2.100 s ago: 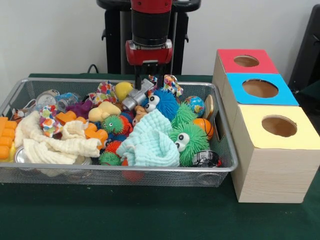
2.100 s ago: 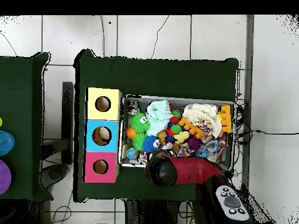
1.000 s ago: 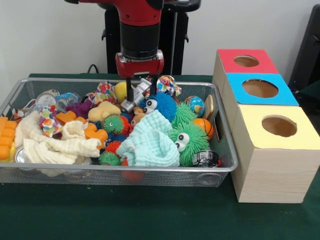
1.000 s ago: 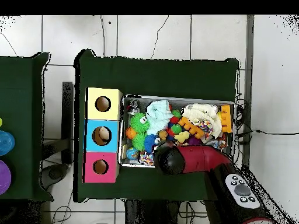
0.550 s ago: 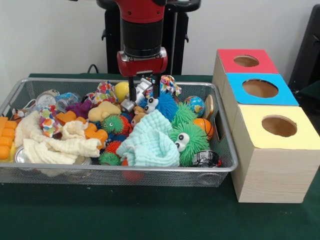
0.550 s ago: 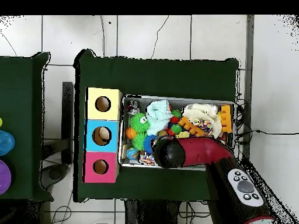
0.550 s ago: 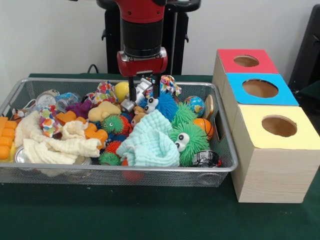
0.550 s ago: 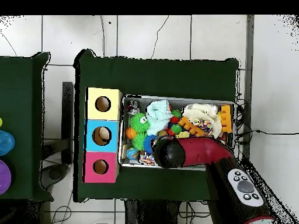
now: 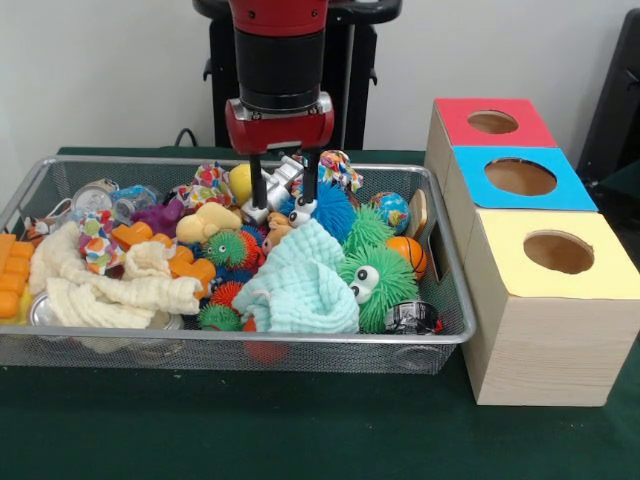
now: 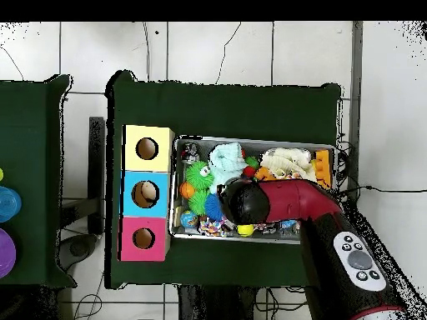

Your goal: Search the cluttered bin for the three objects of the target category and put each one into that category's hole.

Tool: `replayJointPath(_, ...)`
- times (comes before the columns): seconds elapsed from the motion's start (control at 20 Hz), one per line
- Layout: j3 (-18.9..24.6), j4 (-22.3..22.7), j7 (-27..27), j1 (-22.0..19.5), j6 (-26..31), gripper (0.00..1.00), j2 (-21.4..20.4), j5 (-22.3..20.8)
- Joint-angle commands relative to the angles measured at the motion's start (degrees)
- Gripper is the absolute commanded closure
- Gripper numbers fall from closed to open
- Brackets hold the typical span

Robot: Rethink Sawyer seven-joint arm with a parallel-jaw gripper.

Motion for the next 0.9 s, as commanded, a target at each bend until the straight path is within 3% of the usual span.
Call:
replayJointPath(0.05, 5.3, -5.42, -11.63, -2.14, 5.95, 0.0, 1.83, -3.2)
replayJointPath(0.9, 2.42, -2.84, -4.86, -1.88, -1.82, 0.0, 6.75, -9.44)
